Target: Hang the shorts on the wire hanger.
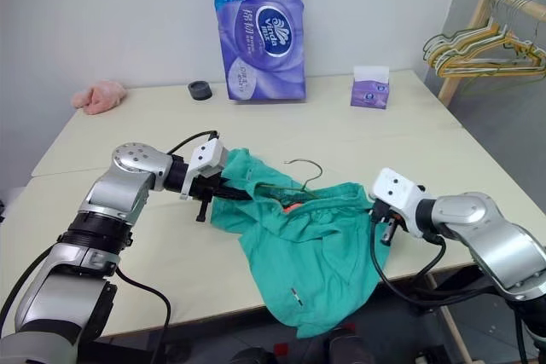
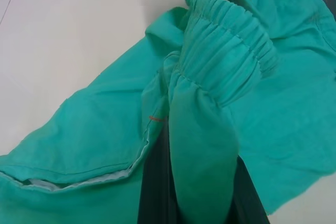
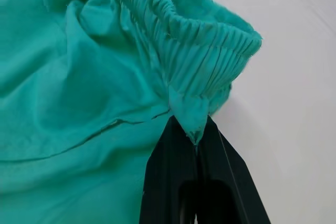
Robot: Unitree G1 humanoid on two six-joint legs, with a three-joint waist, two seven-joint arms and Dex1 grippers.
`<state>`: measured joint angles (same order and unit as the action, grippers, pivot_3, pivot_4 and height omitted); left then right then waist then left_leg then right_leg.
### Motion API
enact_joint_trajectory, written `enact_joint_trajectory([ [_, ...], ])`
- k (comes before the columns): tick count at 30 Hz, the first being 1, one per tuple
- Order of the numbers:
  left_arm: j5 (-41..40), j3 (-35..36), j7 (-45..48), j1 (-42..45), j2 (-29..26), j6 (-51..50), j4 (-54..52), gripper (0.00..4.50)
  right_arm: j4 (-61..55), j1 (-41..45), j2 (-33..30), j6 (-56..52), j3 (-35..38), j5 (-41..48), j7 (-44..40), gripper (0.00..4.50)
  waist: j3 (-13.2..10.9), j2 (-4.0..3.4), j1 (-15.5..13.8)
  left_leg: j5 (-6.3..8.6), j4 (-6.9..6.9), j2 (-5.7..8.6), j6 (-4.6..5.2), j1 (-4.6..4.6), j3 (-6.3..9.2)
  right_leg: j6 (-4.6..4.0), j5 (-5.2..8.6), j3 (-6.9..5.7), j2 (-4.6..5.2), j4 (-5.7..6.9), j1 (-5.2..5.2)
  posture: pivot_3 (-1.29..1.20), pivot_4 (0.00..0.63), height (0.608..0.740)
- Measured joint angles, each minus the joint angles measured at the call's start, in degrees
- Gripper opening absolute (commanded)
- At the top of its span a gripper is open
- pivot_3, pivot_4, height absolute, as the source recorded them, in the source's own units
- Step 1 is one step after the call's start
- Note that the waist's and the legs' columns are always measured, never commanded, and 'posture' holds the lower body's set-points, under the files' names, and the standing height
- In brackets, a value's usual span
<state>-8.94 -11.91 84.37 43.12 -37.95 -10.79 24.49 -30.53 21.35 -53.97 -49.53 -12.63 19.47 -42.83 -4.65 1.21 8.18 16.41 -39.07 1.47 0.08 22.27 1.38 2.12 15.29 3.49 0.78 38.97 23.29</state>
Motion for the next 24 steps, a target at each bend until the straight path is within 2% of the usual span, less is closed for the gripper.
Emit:
enact_joint_trajectory([
  [1,0.00,0.00,0.00,-0.07,0.03,0.03,-0.10,0.00,-0.71,0.26,0.46,0.13,-0.11,-0.04,-0.32,0.03,0.00,0.00,0.00,0.00,0.00,0.00,0.00,0.00,0.01,0.00,0.00,-0.01,0.00,0.00,0.00,-0.20,0.057,0.740],
  [11,0.03,-0.02,0.08,-0.34,0.14,0.43,-0.23,0.00,-3.05,1.48,1.64,-0.74,-0.37,-0.78,-0.66,3.38,0.00,0.00,-0.03,0.00,0.00,0.00,0.00,0.00,0.02,0.00,0.00,-0.02,0.03,0.00,0.00,-0.21,0.061,0.740],
  [18,0.04,-0.04,0.11,-0.34,0.63,1.22,-0.20,0.00,-1.05,-0.85,-0.27,-3.29,0.22,-1.11,-1.24,3.38,0.00,0.00,0.06,0.00,0.00,0.00,0.00,0.00,0.02,0.00,0.00,-0.04,0.04,0.00,0.00,-0.21,0.060,0.740],
  [24,0.06,-0.06,0.14,-0.30,1.23,1.49,-0.16,0.00,10.37,4.71,4.65,-2.10,-4.49,-3.25,-3.14,3.38,0.00,0.00,0.52,0.00,0.01,0.00,0.00,-0.01,0.00,-0.01,0.00,-0.03,0.04,0.00,0.01,-0.20,0.056,0.740],
])
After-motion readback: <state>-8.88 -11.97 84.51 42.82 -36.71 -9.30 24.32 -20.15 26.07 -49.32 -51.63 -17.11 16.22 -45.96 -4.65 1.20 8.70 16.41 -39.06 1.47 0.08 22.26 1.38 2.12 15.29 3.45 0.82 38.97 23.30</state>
